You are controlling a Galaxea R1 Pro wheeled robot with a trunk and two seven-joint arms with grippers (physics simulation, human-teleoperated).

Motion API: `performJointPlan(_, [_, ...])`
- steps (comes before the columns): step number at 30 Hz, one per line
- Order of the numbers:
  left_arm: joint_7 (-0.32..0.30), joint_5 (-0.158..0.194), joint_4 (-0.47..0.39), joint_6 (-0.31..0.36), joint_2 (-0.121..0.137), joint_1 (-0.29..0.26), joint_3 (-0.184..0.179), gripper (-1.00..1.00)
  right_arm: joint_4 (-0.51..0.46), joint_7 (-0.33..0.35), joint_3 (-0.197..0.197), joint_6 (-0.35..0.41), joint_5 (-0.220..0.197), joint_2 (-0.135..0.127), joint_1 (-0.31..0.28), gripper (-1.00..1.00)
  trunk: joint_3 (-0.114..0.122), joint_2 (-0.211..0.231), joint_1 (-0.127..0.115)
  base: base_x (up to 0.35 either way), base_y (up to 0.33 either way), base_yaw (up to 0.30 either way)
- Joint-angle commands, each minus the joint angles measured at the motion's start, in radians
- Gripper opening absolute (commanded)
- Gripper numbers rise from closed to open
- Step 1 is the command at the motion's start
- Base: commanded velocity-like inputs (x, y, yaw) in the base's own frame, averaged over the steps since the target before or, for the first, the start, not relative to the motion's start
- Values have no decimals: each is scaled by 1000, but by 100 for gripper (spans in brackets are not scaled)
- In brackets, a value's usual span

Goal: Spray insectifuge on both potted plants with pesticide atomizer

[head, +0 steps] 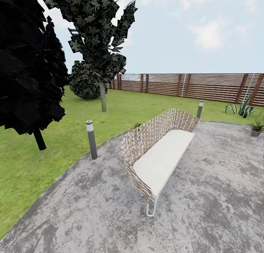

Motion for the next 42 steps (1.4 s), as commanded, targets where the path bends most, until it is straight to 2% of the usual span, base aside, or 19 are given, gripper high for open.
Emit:
performJointPlan(1, [-2, 1, -5, 0, 0, -1, 0, 100, -1, -1, 0, 0, 0, 0, -1, 100, -1, 0, 0, 0, 0, -126])
performJointPlan(8, [-2, 1, -45, -1, 9, -9, 5, 100, -23, 3, 1, -28, 0, -2, -1, 100, -1, 0, 0, -86, 144, -235])
performJointPlan(11, [-1, -1, -62, -2, 22, -26, 5, 100, -39, 1, 0, -45, 2, -16, -1, 100, -1, 0, 0, -129, 275, -296])
performJointPlan(13, [0, -3, -73, -3, 21, -38, 3, 100, -51, 4, 0, -56, 0, -27, -1, 100, -1, 0, 0, 11, 296, -299])
performJointPlan(14, [0, -3, -372, -3, 21, -148, 3, 100, -489, 5, -1, -70, -1, -32, -1, 100, -1, 0, 0, 131, 289, -300])
performJointPlan(16, [0, -3, -407, -5, 19, -162, 2, 100, -533, 6, -2, -72, -3, -33, -1, 100, -1, 0, 0, 164, 201, -300])
performJointPlan(21, [0, -1, -433, -37, 21, -168, 4, 100, -546, 7, -5, -74, -2, -34, -1, 100, -1, 0, 0, 57, 66, -300])
performJointPlan(24, [2, 0, -429, -148, 23, -160, 6, 100, -543, 5, -5, -94, 0, -34, -1, 100, -1, 0, 0, 13, 15, -300])
performJointPlan(28, [4, -1, -403, -251, 28, -158, 7, 100, -514, 3, -6, -151, 0, -35, -1, 100, -1, 0, 0, 4, 4, -300])
performJointPlan(34, [11, -4, -386, -282, 29, -158, 7, 100, -493, 1, -6, -189, 0, -35, -1, 100, -1, 0, 0, 1, 1, -300])
performJointPlan(42, [17, -5, -399, -258, 23, -194, 15, 100, -492, 1, -7, -237, 0, -41, -1, 100, -1, 0, 0, 0, 0, -300])
